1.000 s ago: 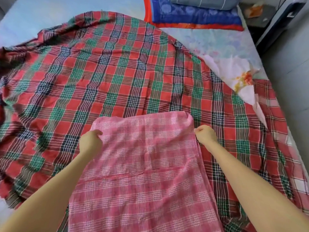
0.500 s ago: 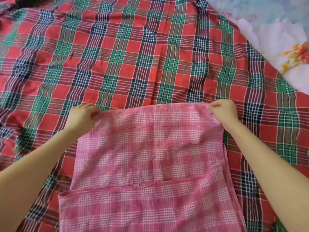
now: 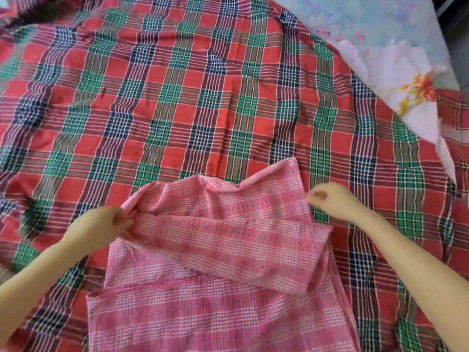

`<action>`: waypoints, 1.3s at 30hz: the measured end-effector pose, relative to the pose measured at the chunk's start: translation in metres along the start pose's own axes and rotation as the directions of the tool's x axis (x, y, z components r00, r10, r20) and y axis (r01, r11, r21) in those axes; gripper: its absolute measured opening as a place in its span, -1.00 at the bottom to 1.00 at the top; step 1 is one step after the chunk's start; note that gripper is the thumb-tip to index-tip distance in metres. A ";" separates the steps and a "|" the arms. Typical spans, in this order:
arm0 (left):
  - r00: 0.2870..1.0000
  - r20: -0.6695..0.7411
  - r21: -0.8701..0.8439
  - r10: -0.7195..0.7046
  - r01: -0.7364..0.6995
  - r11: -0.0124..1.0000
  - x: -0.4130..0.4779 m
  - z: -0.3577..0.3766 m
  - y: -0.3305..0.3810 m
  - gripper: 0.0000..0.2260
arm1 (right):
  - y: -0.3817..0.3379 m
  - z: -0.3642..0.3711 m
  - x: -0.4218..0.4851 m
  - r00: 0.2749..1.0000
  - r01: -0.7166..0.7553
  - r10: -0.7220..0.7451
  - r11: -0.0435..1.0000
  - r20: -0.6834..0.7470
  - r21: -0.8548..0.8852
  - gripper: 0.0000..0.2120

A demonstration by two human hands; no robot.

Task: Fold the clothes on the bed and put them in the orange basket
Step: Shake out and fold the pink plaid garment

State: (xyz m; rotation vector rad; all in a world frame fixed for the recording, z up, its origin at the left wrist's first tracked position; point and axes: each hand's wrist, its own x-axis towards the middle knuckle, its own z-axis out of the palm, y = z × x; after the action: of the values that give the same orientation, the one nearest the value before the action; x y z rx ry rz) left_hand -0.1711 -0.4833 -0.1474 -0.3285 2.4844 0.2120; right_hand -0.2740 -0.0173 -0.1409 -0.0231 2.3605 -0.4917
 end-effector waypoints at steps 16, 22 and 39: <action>0.852 -0.063 -0.409 -0.519 0.452 0.792 0.064 -0.042 -0.032 -0.81 | -0.008 -0.014 0.105 0.874 -0.283 0.195 0.949 -0.446 -0.139 -0.79; 0.763 0.307 -0.815 -0.568 0.520 0.257 0.089 -0.030 -0.033 -0.73 | -0.011 0.010 0.116 0.801 -0.317 0.271 0.948 -0.534 0.006 -0.82; 0.810 0.313 -0.768 -0.495 0.523 0.369 0.100 -0.047 -0.026 -0.69 | -0.030 0.010 0.118 0.891 -0.027 -0.271 0.770 -0.365 -0.637 -0.72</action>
State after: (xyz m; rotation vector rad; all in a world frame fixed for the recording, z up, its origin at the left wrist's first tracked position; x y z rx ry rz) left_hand -0.2682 -0.5370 -0.1718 -1.4695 1.9125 1.1384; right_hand -0.3585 -0.0670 -0.2137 -0.4274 2.8819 0.3062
